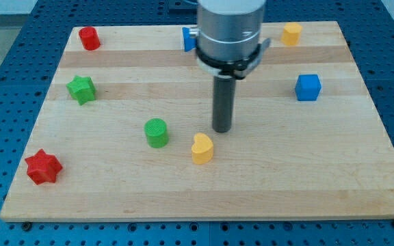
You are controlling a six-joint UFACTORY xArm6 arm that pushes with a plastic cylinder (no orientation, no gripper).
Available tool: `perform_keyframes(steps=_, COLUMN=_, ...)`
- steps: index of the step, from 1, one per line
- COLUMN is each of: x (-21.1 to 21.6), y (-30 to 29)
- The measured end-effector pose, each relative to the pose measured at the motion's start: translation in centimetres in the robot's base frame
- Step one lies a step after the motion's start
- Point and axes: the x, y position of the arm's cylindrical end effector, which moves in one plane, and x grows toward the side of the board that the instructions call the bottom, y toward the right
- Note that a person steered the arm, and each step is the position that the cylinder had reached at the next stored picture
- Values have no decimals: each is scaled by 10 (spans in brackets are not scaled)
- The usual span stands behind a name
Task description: Push the green circle parallel to the heart
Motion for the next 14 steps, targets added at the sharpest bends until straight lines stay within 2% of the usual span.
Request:
perform_keyframes(steps=1, x=-7, y=-23)
perform_keyframes(steps=2, x=3, y=-36)
perform_keyframes(steps=4, x=39, y=-36)
perform_keyframes(steps=6, x=53, y=-28)
perform_keyframes(steps=7, x=49, y=-28)
perform_keyframes(steps=8, x=23, y=-30)
perform_keyframes(steps=11, x=59, y=-123)
perform_keyframes(steps=12, x=32, y=-149)
perform_keyframes(steps=13, x=-4, y=-116)
perform_keyframes(steps=14, x=-14, y=-37)
